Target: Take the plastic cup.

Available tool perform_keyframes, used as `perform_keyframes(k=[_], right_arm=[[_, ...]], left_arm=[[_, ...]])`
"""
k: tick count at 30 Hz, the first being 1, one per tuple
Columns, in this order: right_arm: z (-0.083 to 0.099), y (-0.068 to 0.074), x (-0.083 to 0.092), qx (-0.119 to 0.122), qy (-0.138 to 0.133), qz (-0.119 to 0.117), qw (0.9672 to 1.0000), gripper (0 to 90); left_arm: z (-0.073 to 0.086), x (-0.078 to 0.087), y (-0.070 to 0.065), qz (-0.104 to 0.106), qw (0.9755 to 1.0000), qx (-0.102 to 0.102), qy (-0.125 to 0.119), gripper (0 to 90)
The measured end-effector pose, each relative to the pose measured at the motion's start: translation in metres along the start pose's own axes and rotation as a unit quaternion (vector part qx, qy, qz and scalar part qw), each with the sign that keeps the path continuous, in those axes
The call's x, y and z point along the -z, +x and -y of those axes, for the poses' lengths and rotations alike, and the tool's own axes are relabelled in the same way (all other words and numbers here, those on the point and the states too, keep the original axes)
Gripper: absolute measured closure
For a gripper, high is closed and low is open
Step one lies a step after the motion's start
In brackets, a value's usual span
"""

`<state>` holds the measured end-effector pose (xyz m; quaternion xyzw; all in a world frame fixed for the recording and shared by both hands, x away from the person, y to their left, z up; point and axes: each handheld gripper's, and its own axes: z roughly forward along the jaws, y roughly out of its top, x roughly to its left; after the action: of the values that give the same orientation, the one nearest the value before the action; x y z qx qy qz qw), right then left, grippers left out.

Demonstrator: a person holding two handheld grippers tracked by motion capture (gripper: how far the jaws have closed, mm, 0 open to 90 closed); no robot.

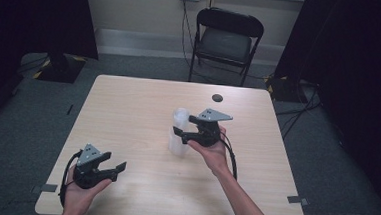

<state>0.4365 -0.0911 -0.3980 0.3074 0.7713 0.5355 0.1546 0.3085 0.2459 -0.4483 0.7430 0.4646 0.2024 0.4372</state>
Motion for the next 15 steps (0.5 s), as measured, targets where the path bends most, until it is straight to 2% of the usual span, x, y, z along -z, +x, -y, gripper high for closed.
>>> perform_keyframes(k=[5, 11, 15], right_arm=[[0.0, 0.0, -0.011, 0.004, 0.009, 0.0, 1.0, 25.4], [-0.001, -0.001, -0.018, 0.003, 0.002, 0.002, 1.0, 25.2], [0.0, -0.002, -0.022, 0.005, 0.008, 0.007, 0.9999, 25.6]], left_arm=[[0.0, 0.0, 0.0, 0.0, 1.0, -0.001, 0.001, 30.8], [0.001, -0.001, -0.001, 0.003, 1.0, -0.005, 0.004, 30.3], [0.0, -0.002, -0.001, 0.003, 1.0, -0.006, 0.006, 30.1]])
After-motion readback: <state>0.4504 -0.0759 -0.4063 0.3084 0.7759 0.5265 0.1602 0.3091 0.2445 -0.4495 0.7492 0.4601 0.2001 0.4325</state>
